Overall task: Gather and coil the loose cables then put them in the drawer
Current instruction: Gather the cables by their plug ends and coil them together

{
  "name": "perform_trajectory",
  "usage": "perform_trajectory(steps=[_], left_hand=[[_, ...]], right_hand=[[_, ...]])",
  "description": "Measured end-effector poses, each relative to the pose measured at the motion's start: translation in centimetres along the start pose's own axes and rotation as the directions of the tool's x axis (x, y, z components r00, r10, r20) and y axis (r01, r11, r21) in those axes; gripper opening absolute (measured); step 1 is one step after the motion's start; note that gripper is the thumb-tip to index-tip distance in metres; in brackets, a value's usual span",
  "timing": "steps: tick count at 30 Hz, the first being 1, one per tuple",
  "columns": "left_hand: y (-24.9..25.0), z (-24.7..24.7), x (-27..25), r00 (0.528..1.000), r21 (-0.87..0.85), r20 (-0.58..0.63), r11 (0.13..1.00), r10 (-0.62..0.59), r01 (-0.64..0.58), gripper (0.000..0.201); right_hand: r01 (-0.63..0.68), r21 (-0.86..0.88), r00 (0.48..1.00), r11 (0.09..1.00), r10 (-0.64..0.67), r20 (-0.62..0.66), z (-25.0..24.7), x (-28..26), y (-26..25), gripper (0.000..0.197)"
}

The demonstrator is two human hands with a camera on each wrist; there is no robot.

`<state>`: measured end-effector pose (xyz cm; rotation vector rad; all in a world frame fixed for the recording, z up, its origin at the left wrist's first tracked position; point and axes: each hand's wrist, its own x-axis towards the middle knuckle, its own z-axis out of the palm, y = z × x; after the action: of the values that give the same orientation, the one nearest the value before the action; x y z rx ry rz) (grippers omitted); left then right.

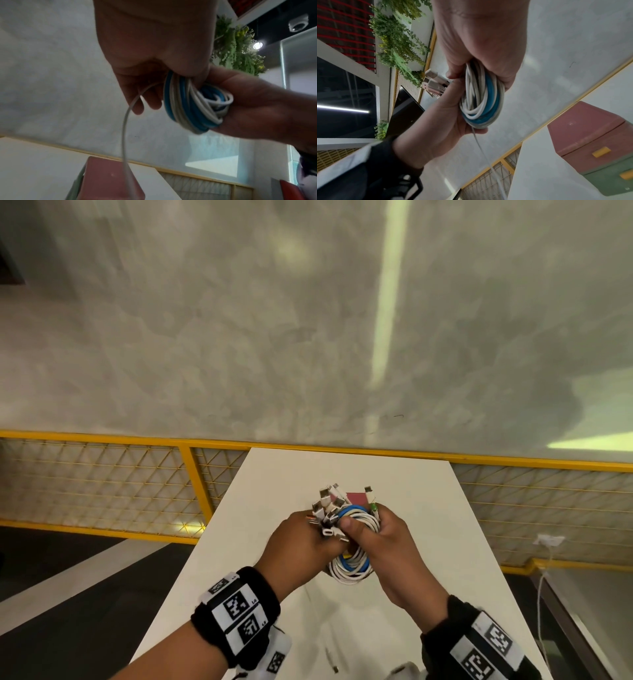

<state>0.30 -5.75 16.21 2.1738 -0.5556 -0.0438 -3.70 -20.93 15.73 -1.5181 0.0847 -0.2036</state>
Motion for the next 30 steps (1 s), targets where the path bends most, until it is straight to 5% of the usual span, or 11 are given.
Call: perform_trajectory(steps=[2, 6, 9, 13, 17, 20, 23, 28, 30], left_hand=[[-0.1, -0.1, 0.2, 0.999, -0.034, 0.036, 0.999, -0.009, 0.010, 0.031], [1.0, -0.2, -0.3, 0.999, -0.409, 0.029, 0.912, -0.018, 0.028, 0.024], [1.6, 0.2, -0.3, 0.984, -0.503, 0.162, 0.852, -0.074, 0.147, 0.024], [1.7, 0.0, 0.0, 0.886, -0.445, 0.390, 0.791, -0.252, 0.421, 0.018], [0.8, 0.5, -0.2, 0.823, -0.522, 0.481, 0.656, -0.301, 0.545, 0.023], [0.2, 1.0, -0.3, 0.853, -0.665, 0.434, 0.536, -0.290, 0.520, 0.024], [0.0, 1.7, -0.3, 0.906, -0.747, 0.319, 0.514, -0.278, 0.421, 0.025], [-0.8, 2.6, -0.6, 0.933, -0.866, 0.208, 0.389, -0.294, 0.315, 0.029], [-1.0, 2.7, -0.6, 0.933, -0.897, 0.186, 0.334, -0.308, 0.289, 0.030]], right_hand=[[-0.017, -0.004, 1.000, 1.000, 0.017, -0.008, 0.0, 0.1, 0.2, 0.015], [-0.042, -0.013, 0.999, 0.999, 0.042, 0.006, 0.3, 0.2, 0.2, 0.011], [-0.077, 0.042, 0.997, 0.996, 0.076, 0.029, 0.3, 0.2, 0.3, 0.015], [-0.157, 0.098, 0.987, 0.983, 0.152, 0.054, 0.3, 0.0, 1.1, 0.021], [-0.185, 0.108, 0.981, 0.977, 0.176, 0.080, 0.5, -0.2, 1.6, 0.026], [-0.244, 0.070, 0.964, 0.967, 0.234, 0.126, 0.5, 0.1, 1.5, 0.040], [-0.296, -0.003, 0.942, 0.955, 0.292, 0.163, 0.6, 0.4, 0.9, 0.054], [-0.293, -0.105, 0.935, 0.950, 0.308, 0.175, 0.8, 2.0, 1.6, 0.103], [-0.291, -0.106, 0.934, 0.951, 0.307, 0.182, 1.6, 1.9, -0.3, 0.094]])
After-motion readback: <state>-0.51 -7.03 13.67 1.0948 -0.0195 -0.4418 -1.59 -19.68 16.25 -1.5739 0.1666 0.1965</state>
